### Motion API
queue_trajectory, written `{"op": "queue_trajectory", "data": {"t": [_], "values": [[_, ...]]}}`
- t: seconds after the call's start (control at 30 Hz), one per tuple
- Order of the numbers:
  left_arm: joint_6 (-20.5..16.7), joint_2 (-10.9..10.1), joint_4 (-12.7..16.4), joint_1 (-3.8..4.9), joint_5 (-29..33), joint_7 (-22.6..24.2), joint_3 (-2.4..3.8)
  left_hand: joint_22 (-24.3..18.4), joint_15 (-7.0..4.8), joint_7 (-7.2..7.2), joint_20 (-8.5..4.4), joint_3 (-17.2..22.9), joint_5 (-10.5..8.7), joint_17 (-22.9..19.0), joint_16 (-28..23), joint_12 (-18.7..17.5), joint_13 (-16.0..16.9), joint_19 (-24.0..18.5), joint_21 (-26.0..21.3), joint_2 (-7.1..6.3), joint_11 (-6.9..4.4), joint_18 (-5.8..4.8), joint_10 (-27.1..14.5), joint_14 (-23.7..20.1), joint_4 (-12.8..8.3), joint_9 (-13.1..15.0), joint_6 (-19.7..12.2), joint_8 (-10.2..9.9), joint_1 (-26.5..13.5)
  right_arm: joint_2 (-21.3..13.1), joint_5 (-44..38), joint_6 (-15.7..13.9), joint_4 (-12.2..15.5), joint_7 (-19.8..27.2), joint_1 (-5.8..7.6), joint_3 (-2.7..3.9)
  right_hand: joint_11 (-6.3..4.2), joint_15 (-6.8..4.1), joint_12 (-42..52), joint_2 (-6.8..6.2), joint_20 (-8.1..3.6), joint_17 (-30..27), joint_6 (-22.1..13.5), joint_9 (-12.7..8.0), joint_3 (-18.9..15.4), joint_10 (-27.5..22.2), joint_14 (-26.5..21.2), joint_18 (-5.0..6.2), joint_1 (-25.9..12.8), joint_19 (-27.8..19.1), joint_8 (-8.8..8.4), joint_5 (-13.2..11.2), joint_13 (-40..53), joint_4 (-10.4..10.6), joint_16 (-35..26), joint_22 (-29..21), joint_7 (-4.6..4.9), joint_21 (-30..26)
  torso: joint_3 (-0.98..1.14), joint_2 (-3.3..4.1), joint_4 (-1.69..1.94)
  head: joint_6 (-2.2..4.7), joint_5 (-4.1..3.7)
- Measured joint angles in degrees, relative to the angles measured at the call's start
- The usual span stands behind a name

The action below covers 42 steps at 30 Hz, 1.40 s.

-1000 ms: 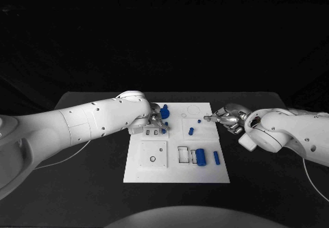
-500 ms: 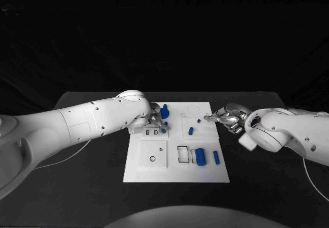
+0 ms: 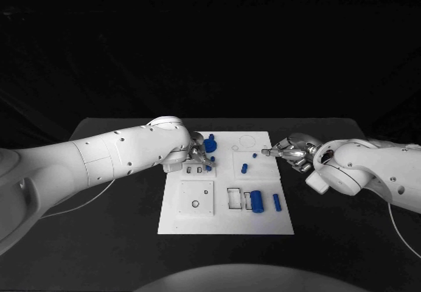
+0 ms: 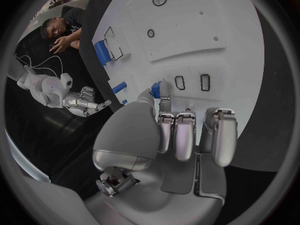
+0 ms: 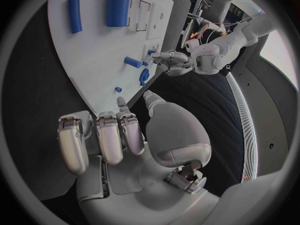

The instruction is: Assemble the parts on the task board

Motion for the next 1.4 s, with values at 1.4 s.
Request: {"op": "queue_trajectory", "data": {"t": [1.4], "values": [[-1.3,-8.4,8.0,1.88,0.2,-1.3,0.03,0.0,0.00,0.56,0.00,2.2,0.94,0.0,0.0,0.0,0.0,0.0,0.0,-2.13,-0.24,-0.01,-0.1,0.0,-0.1,1.0,0.6,-0.8,3.0,-0.1,0.0,0.0,-0.8,-0.1,-0.51,-0.06,0.00,0.00,0.0,0.23,-0.01,0.0,0.0,0.0,0.0,0.0,0.0,0.01,0.2,0.0,0.00,0.0,0.0,0.0,0.0,0.0,0.00,0.0,-0.02,-0.01,0.03,-0.42,0.46]]}}
